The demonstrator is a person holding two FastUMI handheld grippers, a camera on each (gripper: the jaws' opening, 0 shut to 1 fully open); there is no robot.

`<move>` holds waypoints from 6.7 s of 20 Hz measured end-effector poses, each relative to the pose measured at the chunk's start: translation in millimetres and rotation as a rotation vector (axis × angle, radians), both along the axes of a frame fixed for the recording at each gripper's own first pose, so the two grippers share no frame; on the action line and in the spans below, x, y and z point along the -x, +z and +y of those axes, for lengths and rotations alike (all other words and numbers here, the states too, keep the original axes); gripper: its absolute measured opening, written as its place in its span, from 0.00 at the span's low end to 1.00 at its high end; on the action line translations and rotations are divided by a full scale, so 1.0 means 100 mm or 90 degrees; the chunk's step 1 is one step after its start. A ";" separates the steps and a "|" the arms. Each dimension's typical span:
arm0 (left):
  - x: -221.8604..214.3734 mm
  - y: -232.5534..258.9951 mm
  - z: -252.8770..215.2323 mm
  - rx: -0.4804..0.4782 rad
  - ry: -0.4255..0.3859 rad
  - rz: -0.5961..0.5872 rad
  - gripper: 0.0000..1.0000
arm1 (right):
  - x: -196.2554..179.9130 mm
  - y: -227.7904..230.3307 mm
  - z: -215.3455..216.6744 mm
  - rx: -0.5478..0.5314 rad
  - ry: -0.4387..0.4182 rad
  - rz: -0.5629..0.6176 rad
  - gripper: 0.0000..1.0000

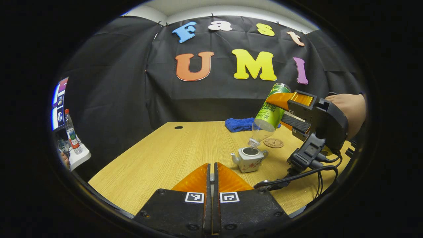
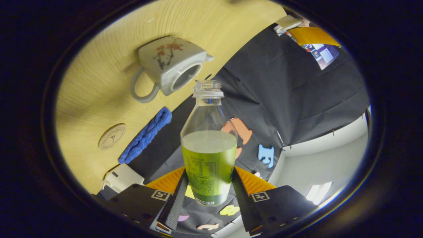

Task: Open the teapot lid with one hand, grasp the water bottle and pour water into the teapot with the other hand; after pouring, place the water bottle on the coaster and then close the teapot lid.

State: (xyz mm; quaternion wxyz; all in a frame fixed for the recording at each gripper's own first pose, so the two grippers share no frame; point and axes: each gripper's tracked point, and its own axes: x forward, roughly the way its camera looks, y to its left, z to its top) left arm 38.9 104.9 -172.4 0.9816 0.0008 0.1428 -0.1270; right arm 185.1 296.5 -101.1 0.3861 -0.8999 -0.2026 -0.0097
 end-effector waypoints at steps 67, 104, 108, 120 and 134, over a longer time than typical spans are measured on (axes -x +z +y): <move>-0.47 0.29 -0.83 0.033 -0.024 -0.003 0.04 | -0.12 -0.95 -1.62 -1.441 -0.247 0.578 0.96; -0.94 -0.08 -1.13 0.019 0.011 0.021 0.65 | 1.66 -0.39 -3.16 -1.455 -0.166 0.377 0.96; -0.81 0.17 -1.05 0.010 0.026 -0.008 0.86 | 1.76 -0.32 -3.17 -1.453 -0.166 0.366 0.96; 0.05 1.10 -0.74 0.003 0.056 -0.091 0.96 | 1.96 0.52 -3.21 -1.406 -0.105 0.262 0.97; 0.29 1.74 -0.45 -0.014 0.080 -0.137 0.96 | 1.47 1.36 -3.03 -1.338 -0.053 0.212 0.95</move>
